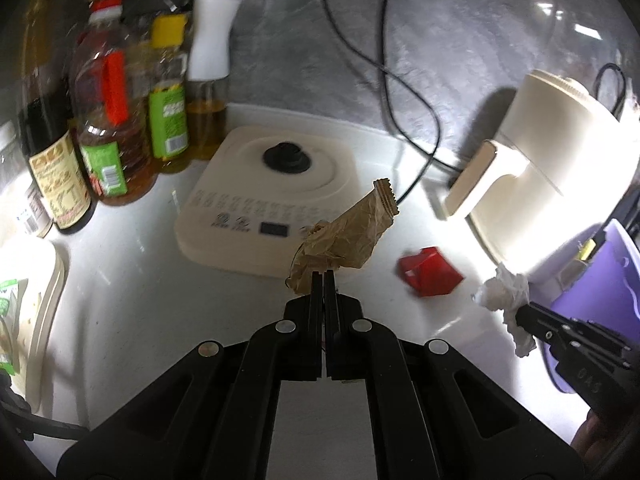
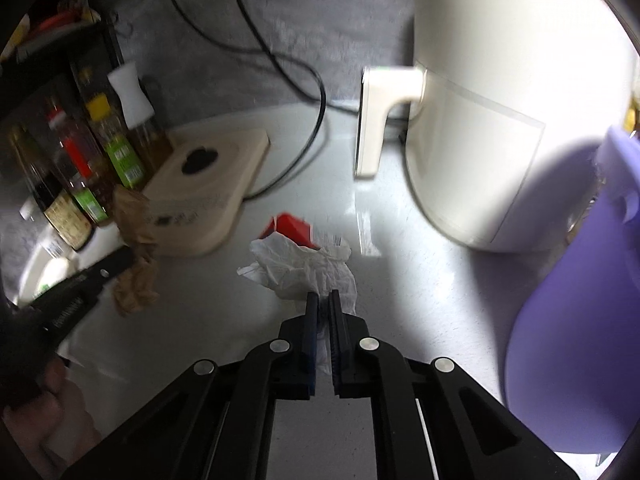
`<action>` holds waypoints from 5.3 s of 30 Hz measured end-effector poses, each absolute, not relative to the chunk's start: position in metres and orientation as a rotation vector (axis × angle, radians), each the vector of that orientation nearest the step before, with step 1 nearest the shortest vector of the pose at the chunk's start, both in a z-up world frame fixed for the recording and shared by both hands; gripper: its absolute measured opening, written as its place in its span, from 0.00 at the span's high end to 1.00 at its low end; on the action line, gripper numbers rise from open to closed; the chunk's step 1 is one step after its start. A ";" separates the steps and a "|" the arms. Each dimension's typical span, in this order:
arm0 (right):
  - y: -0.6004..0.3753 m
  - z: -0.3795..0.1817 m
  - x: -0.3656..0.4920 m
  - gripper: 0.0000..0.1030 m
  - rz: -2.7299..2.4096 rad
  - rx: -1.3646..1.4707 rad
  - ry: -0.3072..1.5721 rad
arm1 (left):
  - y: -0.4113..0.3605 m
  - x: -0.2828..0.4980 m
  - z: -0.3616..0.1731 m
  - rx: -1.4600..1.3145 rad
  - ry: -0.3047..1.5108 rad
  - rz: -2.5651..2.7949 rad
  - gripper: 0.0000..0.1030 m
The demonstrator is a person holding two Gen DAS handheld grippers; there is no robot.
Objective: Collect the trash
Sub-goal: 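Carry both items over the purple bucket and open both tools to drop them, then move both open tools back toward the red plastic piece, then close the left tool on the red plastic piece and lift it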
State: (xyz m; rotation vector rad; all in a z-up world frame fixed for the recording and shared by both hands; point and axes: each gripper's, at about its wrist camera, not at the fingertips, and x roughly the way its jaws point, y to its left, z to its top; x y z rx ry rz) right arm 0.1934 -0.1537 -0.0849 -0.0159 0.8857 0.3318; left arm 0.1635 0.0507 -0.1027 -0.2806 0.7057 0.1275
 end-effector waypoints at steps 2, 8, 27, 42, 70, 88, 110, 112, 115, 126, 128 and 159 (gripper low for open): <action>-0.160 -0.070 0.188 0.94 0.332 -0.002 0.856 | 0.044 0.163 -0.094 -0.269 0.693 0.111 0.98; -0.175 -0.037 0.175 0.94 0.319 0.034 0.775 | 0.025 0.156 -0.067 -0.244 0.648 0.076 0.98; -0.233 0.029 0.134 0.94 0.254 0.109 0.628 | -0.051 0.148 0.002 -0.166 0.541 -0.058 0.98; -0.304 0.051 0.116 0.94 0.106 0.173 0.566 | -0.134 0.160 0.025 -0.116 0.505 -0.241 0.98; -0.394 0.038 0.086 0.58 -0.150 0.279 0.572 | -0.219 0.180 0.019 -0.115 0.523 -0.475 0.30; -0.334 0.033 0.103 0.47 -0.025 0.232 0.601 | -0.129 0.172 0.012 -0.132 0.516 -0.266 0.10; -0.224 0.020 0.124 0.46 0.220 0.139 0.656 | -0.022 0.144 -0.009 -0.180 0.547 -0.040 0.10; -0.219 0.018 0.126 0.46 0.233 0.133 0.664 | -0.016 0.142 -0.012 -0.181 0.552 -0.028 0.10; -0.211 0.012 0.129 0.43 0.248 0.124 0.677 | -0.007 0.141 -0.018 -0.183 0.562 -0.010 0.10; -0.186 -0.011 0.149 0.43 0.295 0.078 0.706 | 0.011 0.153 -0.048 -0.162 0.597 0.003 0.17; -0.181 -0.017 0.155 0.46 0.305 0.070 0.720 | 0.014 0.160 -0.054 -0.165 0.611 -0.009 0.26; -0.178 -0.080 0.211 0.64 0.296 0.109 0.854 | -0.029 0.258 -0.136 -0.008 0.842 -0.142 0.76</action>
